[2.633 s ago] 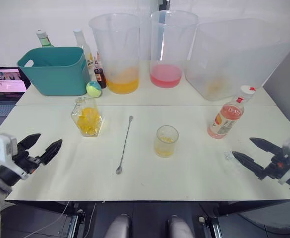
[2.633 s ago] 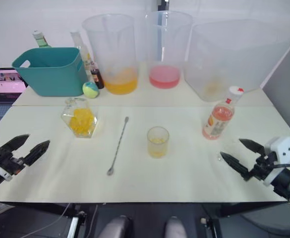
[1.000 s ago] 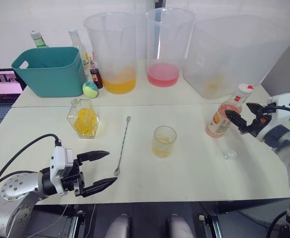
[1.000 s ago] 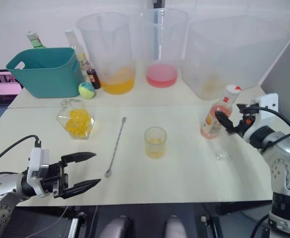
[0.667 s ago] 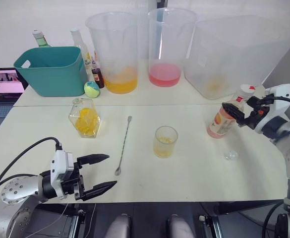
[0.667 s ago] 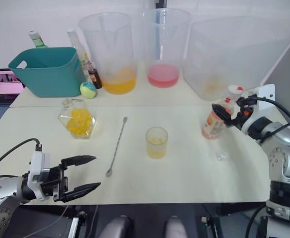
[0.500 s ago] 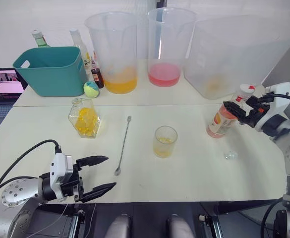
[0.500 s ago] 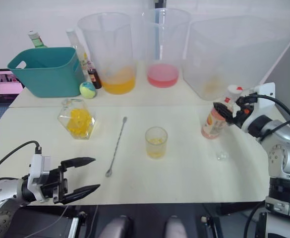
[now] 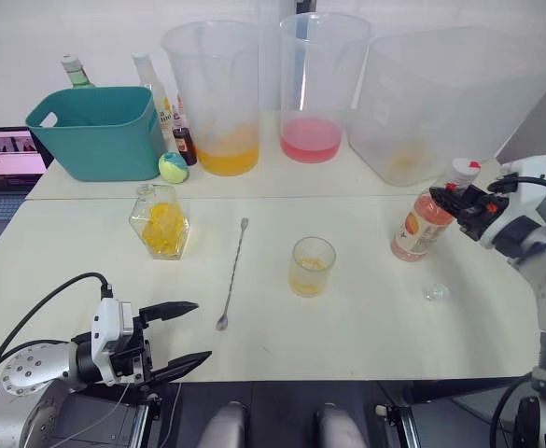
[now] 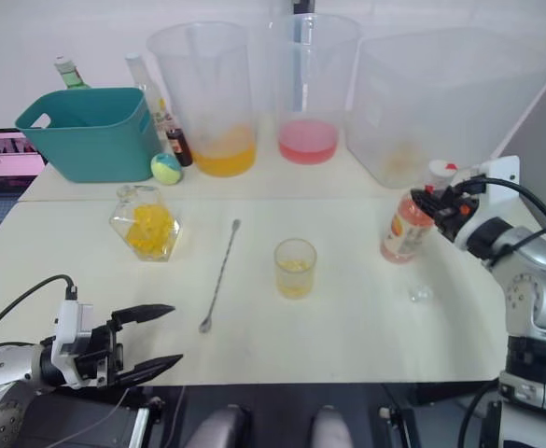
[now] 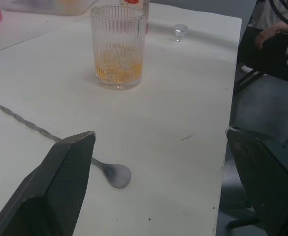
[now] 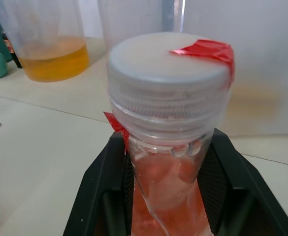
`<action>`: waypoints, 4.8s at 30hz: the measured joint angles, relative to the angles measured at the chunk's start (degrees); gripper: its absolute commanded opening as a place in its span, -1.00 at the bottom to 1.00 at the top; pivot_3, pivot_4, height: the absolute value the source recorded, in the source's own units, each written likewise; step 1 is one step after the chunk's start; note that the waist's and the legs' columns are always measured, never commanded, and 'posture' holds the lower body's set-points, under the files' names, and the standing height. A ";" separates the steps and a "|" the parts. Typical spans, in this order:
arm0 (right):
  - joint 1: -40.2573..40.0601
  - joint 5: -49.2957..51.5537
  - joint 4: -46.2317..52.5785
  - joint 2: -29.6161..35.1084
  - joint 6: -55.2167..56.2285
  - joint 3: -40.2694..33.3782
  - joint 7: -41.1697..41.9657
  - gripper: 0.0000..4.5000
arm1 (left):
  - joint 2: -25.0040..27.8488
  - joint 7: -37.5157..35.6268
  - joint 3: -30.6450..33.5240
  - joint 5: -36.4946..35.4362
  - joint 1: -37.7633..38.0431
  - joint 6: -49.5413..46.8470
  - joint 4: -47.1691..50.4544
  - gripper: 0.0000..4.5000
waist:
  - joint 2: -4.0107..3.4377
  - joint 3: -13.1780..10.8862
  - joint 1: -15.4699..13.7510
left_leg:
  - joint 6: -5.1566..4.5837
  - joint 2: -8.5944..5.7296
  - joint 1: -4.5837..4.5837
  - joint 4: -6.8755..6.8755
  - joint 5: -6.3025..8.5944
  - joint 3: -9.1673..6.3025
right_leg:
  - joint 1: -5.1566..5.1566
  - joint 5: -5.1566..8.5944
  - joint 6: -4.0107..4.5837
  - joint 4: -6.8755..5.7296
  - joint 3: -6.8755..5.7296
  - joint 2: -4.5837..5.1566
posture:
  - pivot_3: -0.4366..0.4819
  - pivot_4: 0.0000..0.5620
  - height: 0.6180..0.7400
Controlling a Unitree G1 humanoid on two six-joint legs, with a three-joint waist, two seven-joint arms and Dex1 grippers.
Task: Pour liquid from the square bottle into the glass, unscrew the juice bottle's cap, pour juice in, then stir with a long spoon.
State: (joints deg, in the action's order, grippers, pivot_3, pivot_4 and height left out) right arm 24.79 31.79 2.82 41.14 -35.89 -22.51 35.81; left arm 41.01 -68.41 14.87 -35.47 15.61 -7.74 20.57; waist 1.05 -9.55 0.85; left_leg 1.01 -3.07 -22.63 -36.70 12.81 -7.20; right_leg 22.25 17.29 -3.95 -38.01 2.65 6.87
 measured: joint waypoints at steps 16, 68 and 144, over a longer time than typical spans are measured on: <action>-11.26 38.49 34.85 6.90 -17.19 -11.78 -2.40 -0.45 | 0.38 -2.48 -2.88 1.54 -7.23 -0.20 -3.57 1.00 | -0.18 -0.08 0.30 | -0.01 0.13 -0.08 -0.02 0.00 -0.04 | 0.02 0.00 0.00 0.02 -0.08 -0.12 | -0.05 -0.47 0.97; 2.00 12.19 15.79 0.05 7.25 29.20 36.97 0.99 | 5.67 -1.24 -4.52 0.23 -15.23 -9.90 -0.19 1.00 | 0.00 -0.06 0.08 | 0.00 0.30 0.04 -0.06 0.00 -0.15 | 0.00 -0.07 0.12 0.01 -0.13 -0.35 | -0.05 -0.47 0.97; 2.77 11.00 14.78 -1.64 5.49 29.85 36.60 0.99 | 6.31 -6.03 -5.41 2.11 -17.39 -7.33 -5.00 1.00 | 0.03 -0.06 0.33 | 0.00 0.45 0.12 0.00 0.01 -0.12 | -0.01 -0.09 0.20 0.00 -0.16 -0.46 | -0.05 -0.47 0.97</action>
State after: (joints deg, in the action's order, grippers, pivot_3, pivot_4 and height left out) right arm 27.56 42.79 17.61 39.49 -30.40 7.34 72.42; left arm 47.32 -74.45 9.45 -33.36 -1.77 -15.07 15.56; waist 1.08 -9.61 1.18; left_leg 1.01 -2.62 -22.51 -36.71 12.82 -7.32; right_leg 22.24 17.21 -3.75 -38.01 2.49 6.41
